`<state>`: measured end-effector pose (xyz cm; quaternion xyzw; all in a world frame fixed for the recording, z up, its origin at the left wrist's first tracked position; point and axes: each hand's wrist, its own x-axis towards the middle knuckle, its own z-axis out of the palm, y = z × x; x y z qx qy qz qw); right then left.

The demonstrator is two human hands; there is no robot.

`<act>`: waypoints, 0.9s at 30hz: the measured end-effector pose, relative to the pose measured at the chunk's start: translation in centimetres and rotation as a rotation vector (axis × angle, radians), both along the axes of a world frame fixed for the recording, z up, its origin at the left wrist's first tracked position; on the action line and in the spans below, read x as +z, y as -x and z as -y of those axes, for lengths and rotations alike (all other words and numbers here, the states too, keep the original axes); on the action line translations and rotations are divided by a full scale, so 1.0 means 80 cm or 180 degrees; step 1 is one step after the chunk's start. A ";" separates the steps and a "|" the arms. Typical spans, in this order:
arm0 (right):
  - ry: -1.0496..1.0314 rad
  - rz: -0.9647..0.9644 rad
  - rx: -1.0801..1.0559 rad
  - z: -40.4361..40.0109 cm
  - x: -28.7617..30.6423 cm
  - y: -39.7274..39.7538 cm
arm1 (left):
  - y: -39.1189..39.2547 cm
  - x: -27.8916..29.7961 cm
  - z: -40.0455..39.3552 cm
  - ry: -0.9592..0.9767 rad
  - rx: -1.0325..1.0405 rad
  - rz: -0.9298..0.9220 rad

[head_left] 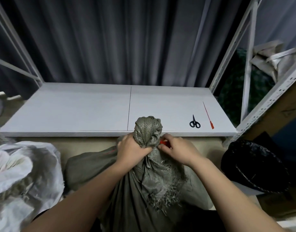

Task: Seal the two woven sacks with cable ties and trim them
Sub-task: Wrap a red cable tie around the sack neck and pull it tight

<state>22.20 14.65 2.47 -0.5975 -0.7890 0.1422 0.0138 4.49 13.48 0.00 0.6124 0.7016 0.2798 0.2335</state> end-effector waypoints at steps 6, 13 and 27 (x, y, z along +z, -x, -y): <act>-0.0180 -0.0209 -0.0120 0.014 0.001 0.028 | -0.006 -0.002 0.000 -0.0037 0.0199 0.0174; -0.0496 0.0055 -0.0370 0.034 -0.005 0.043 | -0.004 0.003 0.004 -0.0001 0.0118 -0.0350; -0.0219 -0.0807 -0.0904 0.057 0.007 0.075 | -0.008 0.012 0.002 0.0553 0.0342 -0.0181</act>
